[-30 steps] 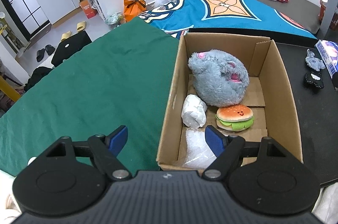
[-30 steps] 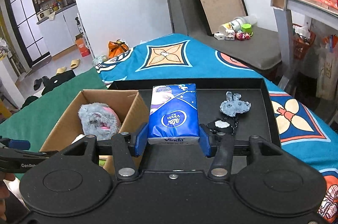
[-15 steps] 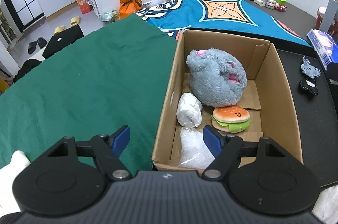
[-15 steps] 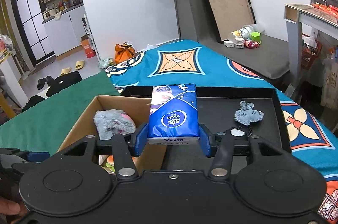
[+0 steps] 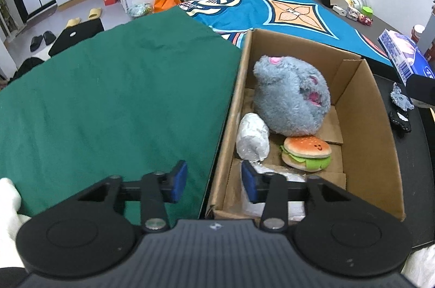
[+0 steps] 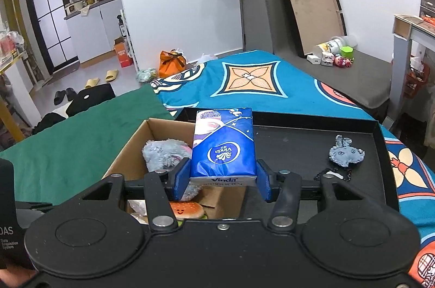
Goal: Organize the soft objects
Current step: 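Carry the blue tissue pack into the box beside the hamburger and release, then reach the right gripper to the black plush keychain and grasp it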
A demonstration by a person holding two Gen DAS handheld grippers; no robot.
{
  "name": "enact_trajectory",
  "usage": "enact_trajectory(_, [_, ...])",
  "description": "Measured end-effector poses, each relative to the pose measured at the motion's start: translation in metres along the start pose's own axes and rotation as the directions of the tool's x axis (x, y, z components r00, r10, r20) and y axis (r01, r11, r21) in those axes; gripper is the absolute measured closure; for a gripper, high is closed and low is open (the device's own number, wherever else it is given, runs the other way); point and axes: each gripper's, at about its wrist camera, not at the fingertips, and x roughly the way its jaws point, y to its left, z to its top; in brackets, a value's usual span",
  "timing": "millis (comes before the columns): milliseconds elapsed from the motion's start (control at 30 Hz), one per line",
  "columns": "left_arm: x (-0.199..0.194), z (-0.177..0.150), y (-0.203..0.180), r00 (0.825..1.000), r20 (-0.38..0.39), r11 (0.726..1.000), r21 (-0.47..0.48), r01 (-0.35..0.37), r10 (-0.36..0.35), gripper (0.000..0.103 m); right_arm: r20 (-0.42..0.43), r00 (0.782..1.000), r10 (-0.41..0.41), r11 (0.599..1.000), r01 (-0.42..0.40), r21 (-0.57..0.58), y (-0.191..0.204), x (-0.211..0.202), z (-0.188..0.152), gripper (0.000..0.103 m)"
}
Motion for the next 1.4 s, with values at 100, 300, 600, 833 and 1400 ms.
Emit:
enact_trajectory(100, [0.003, -0.002, 0.005, 1.000, -0.004, 1.000, -0.015, 0.026, -0.026, 0.080, -0.005, 1.000, 0.001, 1.000, -0.001, -0.008, 0.005, 0.003, 0.000, 0.053])
enact_trajectory(300, [0.003, -0.004, 0.005, 0.998, 0.007, 0.998, -0.012, 0.066, -0.065, 0.090, -0.014, 1.000, 0.009, 0.999, -0.009, -0.030, 0.017, 0.009, -0.001, 0.053])
enact_trajectory(600, [0.002, -0.005, 0.008, 0.996, 0.015, 0.996, -0.023, 0.083, -0.083, 0.091, -0.031, 0.999, -0.027, 0.996, 0.025, -0.080, 0.026, 0.022, -0.006, 0.046])
enact_trajectory(833, [0.001, -0.004, 0.008, 0.997, 0.010, 0.996, -0.027, 0.079, -0.079, 0.090, -0.045, 0.998, -0.037, 0.998, 0.034, -0.054, 0.015, 0.014, -0.013, 0.045])
enact_trajectory(1400, [-0.008, 0.004, -0.008, 1.000, -0.020, 1.000, 0.020, 0.016, -0.016, 0.085, -0.055, 0.997, -0.059, 0.998, 0.060, 0.030, -0.035, 0.003, -0.018, 0.044])
